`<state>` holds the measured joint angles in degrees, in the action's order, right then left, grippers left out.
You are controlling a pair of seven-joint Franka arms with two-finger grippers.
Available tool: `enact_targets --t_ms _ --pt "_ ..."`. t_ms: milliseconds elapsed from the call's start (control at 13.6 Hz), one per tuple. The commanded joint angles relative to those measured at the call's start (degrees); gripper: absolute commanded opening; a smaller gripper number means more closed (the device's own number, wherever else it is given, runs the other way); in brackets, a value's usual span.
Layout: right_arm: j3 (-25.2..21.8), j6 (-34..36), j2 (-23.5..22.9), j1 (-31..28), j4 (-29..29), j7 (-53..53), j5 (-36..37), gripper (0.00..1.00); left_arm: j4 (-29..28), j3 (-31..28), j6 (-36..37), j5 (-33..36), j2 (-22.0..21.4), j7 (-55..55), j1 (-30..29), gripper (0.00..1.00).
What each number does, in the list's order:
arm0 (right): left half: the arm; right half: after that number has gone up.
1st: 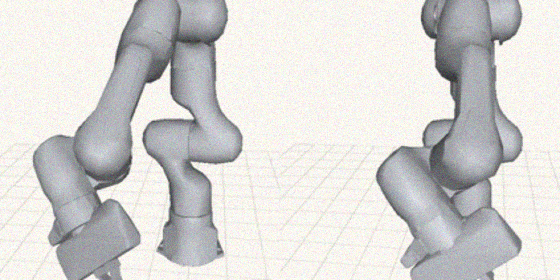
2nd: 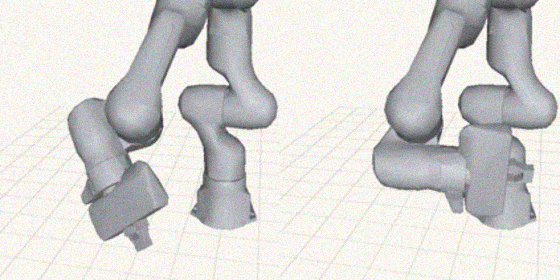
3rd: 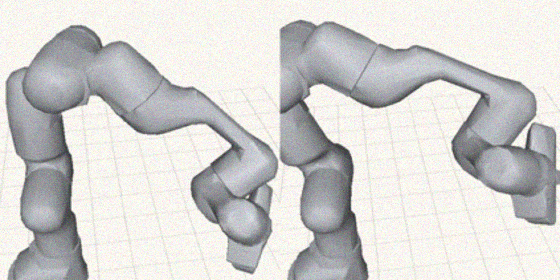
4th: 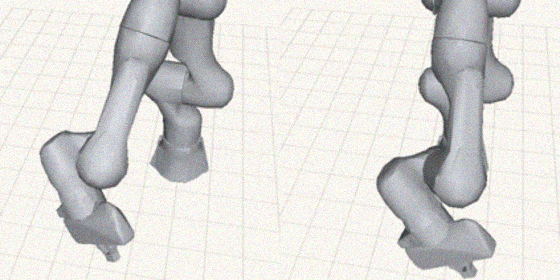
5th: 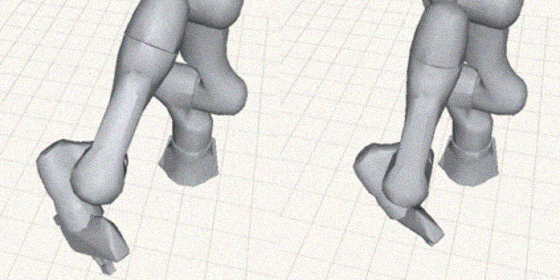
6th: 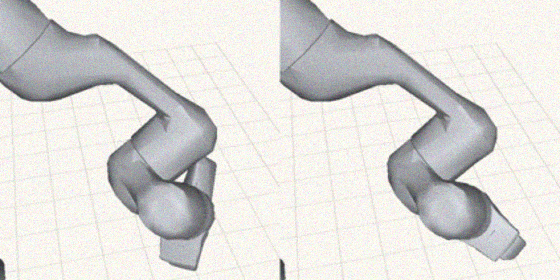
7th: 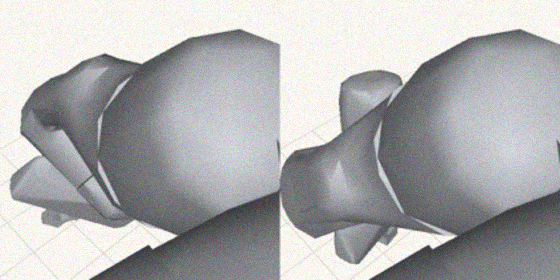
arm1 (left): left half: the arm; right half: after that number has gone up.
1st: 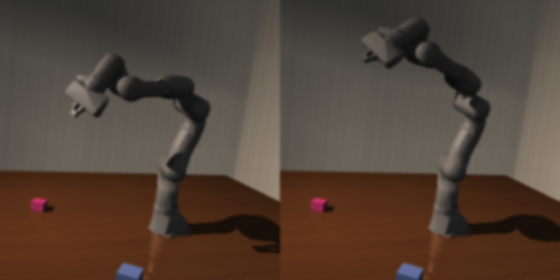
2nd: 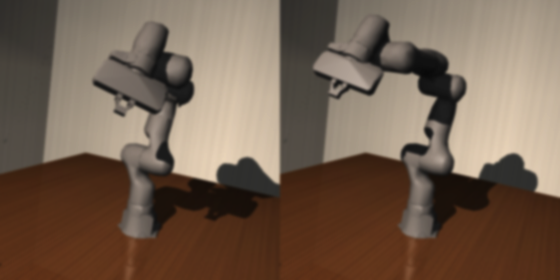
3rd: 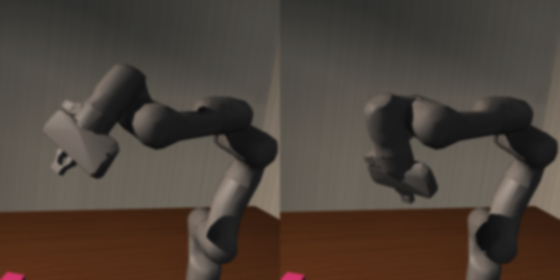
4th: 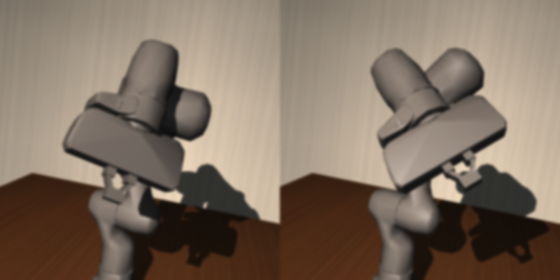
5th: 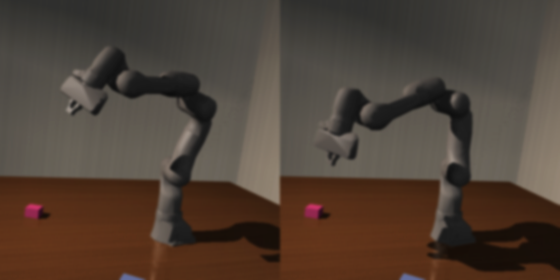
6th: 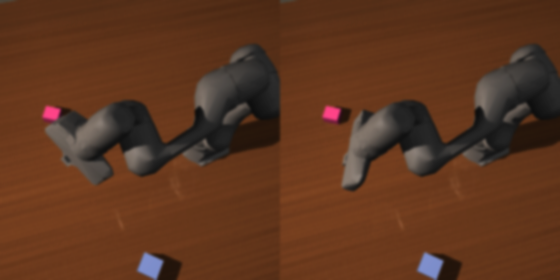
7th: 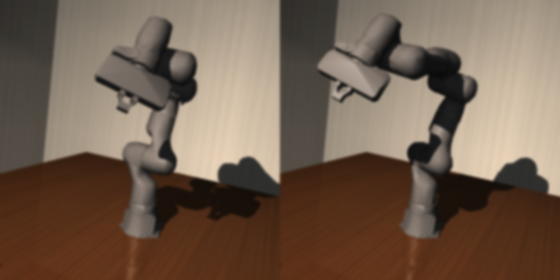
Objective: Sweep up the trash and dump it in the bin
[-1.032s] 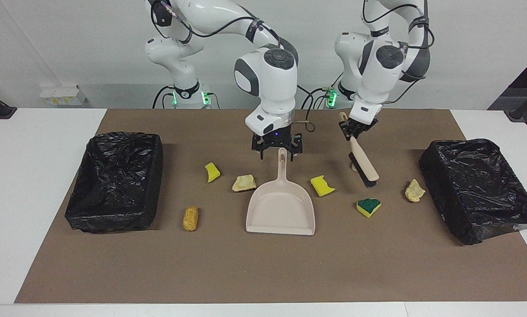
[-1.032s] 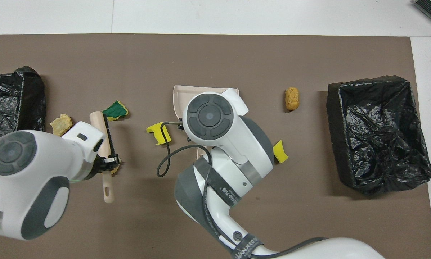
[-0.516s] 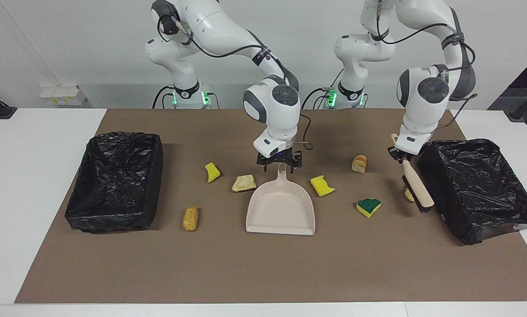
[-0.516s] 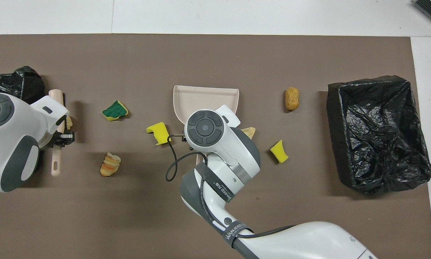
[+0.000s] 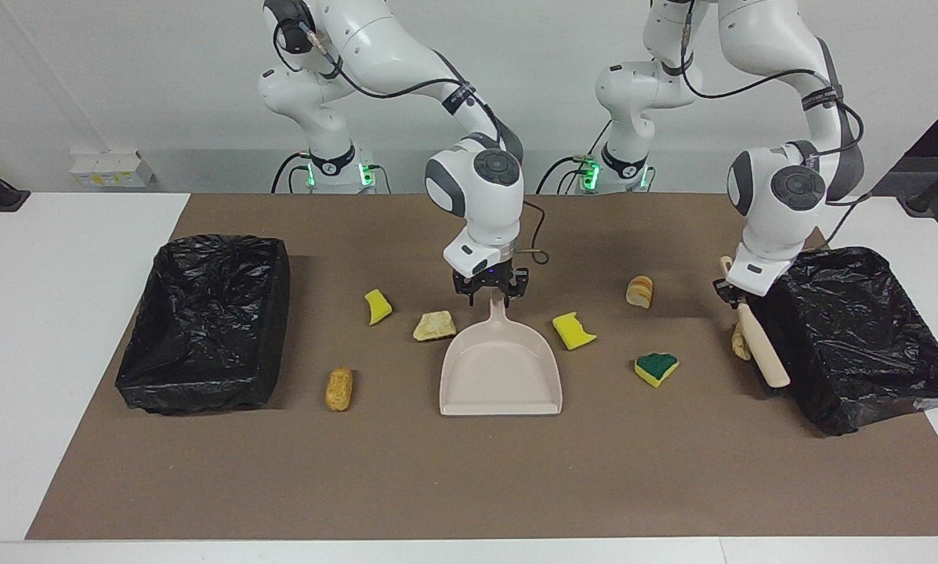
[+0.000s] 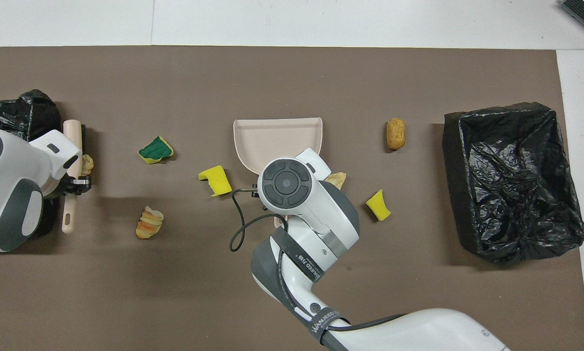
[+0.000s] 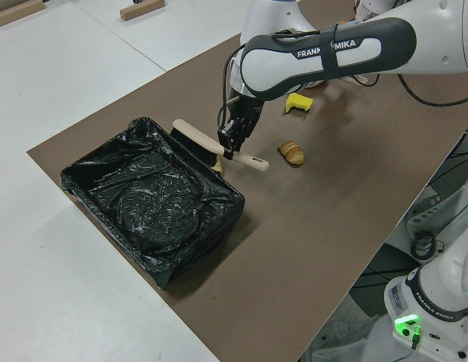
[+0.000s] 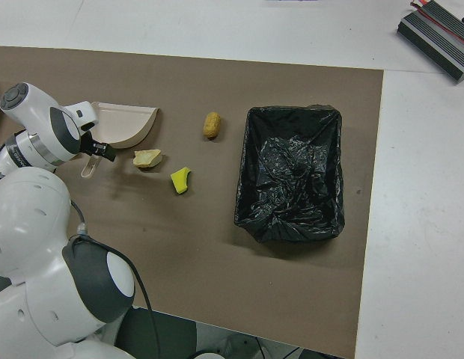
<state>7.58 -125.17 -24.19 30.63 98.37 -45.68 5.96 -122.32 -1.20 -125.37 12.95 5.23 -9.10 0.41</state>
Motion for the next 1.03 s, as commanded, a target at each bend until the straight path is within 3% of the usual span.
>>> enact_targets --t_ms 0,74,147,221,442,664,959 --pt "0.33 -1.66 1.42 -0.22 2.09 2.35 0.01 0.31 -1.96 0.32 -1.02 -6.77 -1.18 0.49 3.44 0.0" --pt "0.5 -1.66 1.51 -0.13 2.09 2.44 -0.07 0.21 -1.96 0.32 -0.93 -8.19 -1.19 0.4 4.85 0.0" --pt "0.85 -1.66 1.43 -0.13 2.0 2.44 -0.07 0.05 -1.87 0.32 -0.85 -9.51 -1.19 0.31 6.52 0.0" --pt "1.11 -1.66 1.51 -0.13 1.82 2.44 -0.07 0.0 -1.35 0.23 -0.5 -10.13 -1.19 -0.3 8.45 0.0" --pt "1.12 -1.66 2.65 -0.13 1.56 4.88 0.1 0.0 3.03 0.06 3.44 -10.13 -1.89 -0.3 9.18 0.0" --pt "1.12 -1.05 5.46 -2.85 1.38 22.6 -0.16 0.0 9.19 -0.12 6.36 -11.62 -1.1 0.05 6.64 0.0" --pt "1.03 3.96 6.96 -6.1 0.33 52.73 -0.07 0.0 7.46 -0.12 5.75 -12.77 -0.92 4.68 1.19 0.0"
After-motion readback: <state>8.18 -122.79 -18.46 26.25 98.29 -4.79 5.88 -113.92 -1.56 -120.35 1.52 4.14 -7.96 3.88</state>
